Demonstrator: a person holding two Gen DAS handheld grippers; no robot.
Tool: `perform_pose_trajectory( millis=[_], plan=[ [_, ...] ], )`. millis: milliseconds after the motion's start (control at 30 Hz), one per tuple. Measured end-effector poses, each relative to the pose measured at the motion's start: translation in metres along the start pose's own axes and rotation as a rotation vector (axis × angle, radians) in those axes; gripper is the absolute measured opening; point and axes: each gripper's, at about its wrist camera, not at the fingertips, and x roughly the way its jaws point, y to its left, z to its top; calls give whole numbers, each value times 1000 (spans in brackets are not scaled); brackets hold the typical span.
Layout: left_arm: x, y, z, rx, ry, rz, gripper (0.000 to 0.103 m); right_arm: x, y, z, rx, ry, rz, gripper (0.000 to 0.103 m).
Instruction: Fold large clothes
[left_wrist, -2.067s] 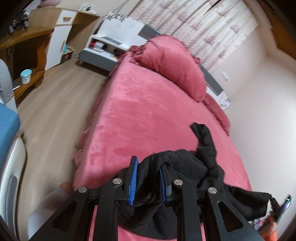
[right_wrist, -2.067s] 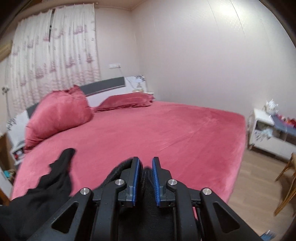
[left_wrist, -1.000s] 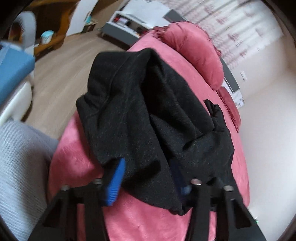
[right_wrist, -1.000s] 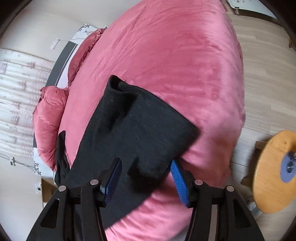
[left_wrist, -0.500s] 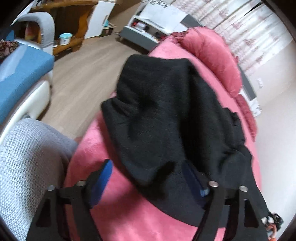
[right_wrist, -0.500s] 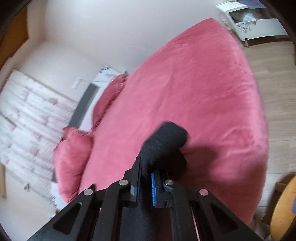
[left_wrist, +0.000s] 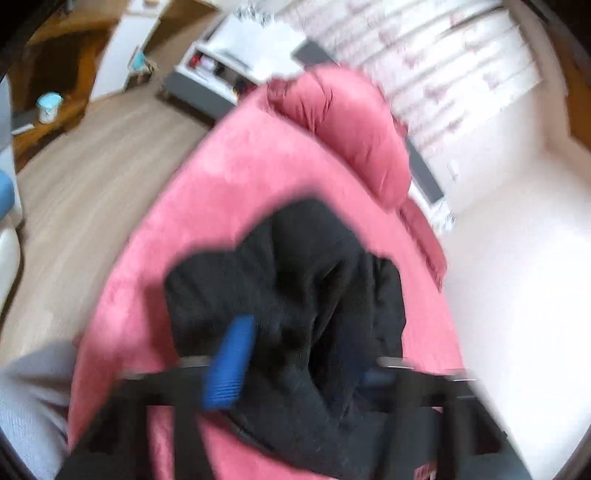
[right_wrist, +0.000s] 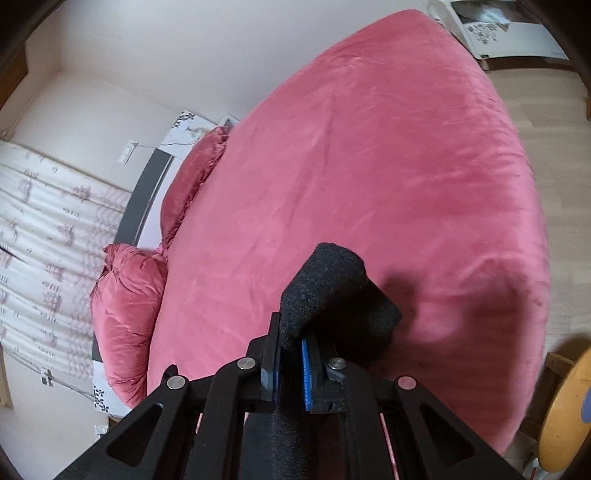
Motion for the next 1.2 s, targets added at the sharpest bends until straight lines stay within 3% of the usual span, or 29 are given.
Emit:
perform_pose_trajectory(
  millis=[67,133,167,233,367,433,533,600,667,700,733,767,800,967,1200],
  plan=[
    [-16,22,-9,-27,-85,115,91,7,0,-1,-4,4,-13,8],
    [-10,51,-23,-58,-10,172,88,10,-7,-5,2,18,-27,8],
    [-5,61,-31,-77,28,185,79,10,-12,-7,9,21,-33,8],
    [8,79,-48,-114,99,192,75,14,-21,-11,29,21,-49,8],
    [25,107,-70,-183,117,238,66,16,-29,-16,54,20,-66,8],
    [33,115,-74,-210,128,220,65,16,-28,-19,34,24,-84,8],
    [39,112,-67,-213,70,133,59,15,-32,-23,14,29,-112,9],
    [55,113,-63,-203,100,130,56,17,-35,-27,18,30,-131,10],
    [63,117,-62,-204,126,154,43,20,-39,-32,36,36,-143,10],
    [61,115,-61,-205,119,161,27,23,-41,-36,49,43,-146,10],
    [57,114,-63,-203,122,161,18,23,-43,-38,52,47,-147,10],
    [52,111,-63,-205,131,159,9,23,-43,-40,49,52,-148,10],
    [45,108,-62,-207,130,152,8,23,-40,-41,37,57,-154,9],
    [-39,75,-52,-135,74,41,7,2,-11,-25,-11,9,-127,8],
    [-148,17,-52,-100,63,-134,7,-57,45,19,-29,-88,37,7]
  ],
)
